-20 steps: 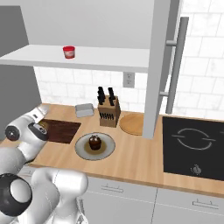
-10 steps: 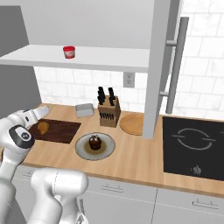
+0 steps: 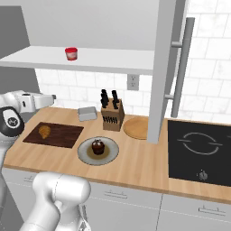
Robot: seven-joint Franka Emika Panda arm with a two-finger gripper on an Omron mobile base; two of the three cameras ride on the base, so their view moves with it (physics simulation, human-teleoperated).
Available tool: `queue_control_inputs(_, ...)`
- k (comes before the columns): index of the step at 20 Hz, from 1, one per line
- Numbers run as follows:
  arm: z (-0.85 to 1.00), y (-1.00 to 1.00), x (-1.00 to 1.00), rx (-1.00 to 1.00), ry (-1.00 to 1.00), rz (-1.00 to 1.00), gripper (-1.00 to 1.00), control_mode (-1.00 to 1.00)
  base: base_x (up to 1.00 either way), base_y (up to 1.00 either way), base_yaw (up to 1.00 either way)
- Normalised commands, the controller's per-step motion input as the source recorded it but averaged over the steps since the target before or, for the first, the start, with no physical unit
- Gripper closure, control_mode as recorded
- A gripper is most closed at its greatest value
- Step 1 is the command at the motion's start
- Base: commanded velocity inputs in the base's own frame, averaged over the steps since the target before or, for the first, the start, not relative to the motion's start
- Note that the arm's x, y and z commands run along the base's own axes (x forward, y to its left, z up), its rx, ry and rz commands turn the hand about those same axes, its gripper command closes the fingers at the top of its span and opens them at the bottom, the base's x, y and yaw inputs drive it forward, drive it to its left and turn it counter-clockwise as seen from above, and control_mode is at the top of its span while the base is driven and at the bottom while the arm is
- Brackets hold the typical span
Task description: From the different types of pastries on the counter, select a croissant and place it on the cutting board. Then retrieve a jar of jam from the cabinet and place it alongside the croissant on the cutting board.
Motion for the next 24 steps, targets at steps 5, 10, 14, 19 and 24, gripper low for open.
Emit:
queue_control_inputs(5, 0.75, -0.59, -0.34, 0.19, 0.00, -0.05, -1.00, -1.00, 0.00, 0.00, 0.00)
queue_control_inputs(10, 0.65, -0.26, -0.66, 0.13, -0.02, 0.01, -1.00, -1.00, 0.00, 0.00, 0.00)
queue_control_inputs(14, 0.63, -0.01, -0.34, 0.05, -0.01, 0.10, -1.00, -1.00, 0.00, 0.00, 0.00)
queue_control_inputs(19, 0.00, 0.17, 0.01, -0.05, 0.05, 0.06, -1.00, -1.00, 0.00, 0.00, 0.00)
queue_control_inputs(24, 0.27, -0.20, 0.00, 0.08, 0.00, 0.21, -1.00, -1.00, 0.00, 0.00, 0.00)
